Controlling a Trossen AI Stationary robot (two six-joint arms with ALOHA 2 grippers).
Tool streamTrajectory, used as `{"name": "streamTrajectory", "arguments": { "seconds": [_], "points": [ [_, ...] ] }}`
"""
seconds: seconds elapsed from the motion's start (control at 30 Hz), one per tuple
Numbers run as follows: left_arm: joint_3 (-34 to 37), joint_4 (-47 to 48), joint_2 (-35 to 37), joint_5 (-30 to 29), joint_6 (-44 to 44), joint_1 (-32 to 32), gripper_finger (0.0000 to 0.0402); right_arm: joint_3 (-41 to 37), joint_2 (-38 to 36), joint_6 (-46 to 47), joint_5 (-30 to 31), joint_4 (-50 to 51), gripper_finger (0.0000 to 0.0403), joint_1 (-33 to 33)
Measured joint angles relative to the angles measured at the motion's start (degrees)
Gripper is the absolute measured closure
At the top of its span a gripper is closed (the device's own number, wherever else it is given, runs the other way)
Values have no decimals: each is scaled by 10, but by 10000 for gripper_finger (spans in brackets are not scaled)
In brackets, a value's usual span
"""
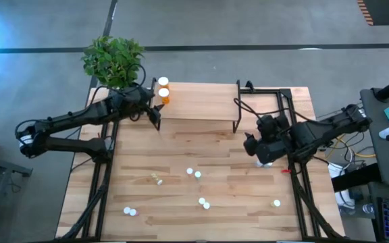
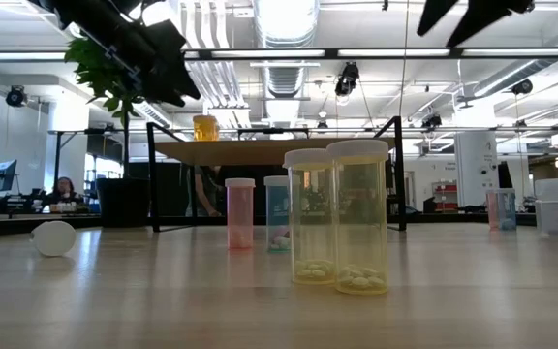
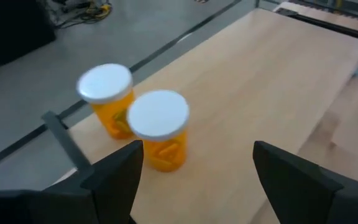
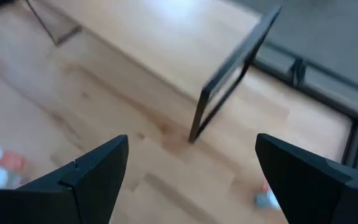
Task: Pick and place medicine bottles onto shelf by color
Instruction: Put the transparent pill bottle on the shelf
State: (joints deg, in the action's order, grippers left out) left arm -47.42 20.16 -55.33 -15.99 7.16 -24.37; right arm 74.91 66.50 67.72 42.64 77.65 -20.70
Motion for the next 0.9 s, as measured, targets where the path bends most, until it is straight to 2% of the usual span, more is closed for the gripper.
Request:
{"name": "streamTrajectory", "arguments": {
  "seconds": [0.27, 0.47, 0.57, 0.73, 0.9],
  "points": [
    [-24, 26, 0, 26, 0, 22, 115, -43, 0, 37, -25, 0, 60, -22],
    [-92, 83, 0, 27, -6, 57, 115, -84, 0, 10, -55, -6, 60, -35],
    [-115, 92, -1, 27, -17, 78, 115, -115, 0, -19, -57, -50, 60, -54],
    [-117, 62, -1, 37, 3, 114, 115, -163, 0, -51, -75, -155, 60, -67],
    [-104, -9, -21, 72, 13, 172, 116, -193, 0, -30, -119, -162, 63, -79]
  ]
}}
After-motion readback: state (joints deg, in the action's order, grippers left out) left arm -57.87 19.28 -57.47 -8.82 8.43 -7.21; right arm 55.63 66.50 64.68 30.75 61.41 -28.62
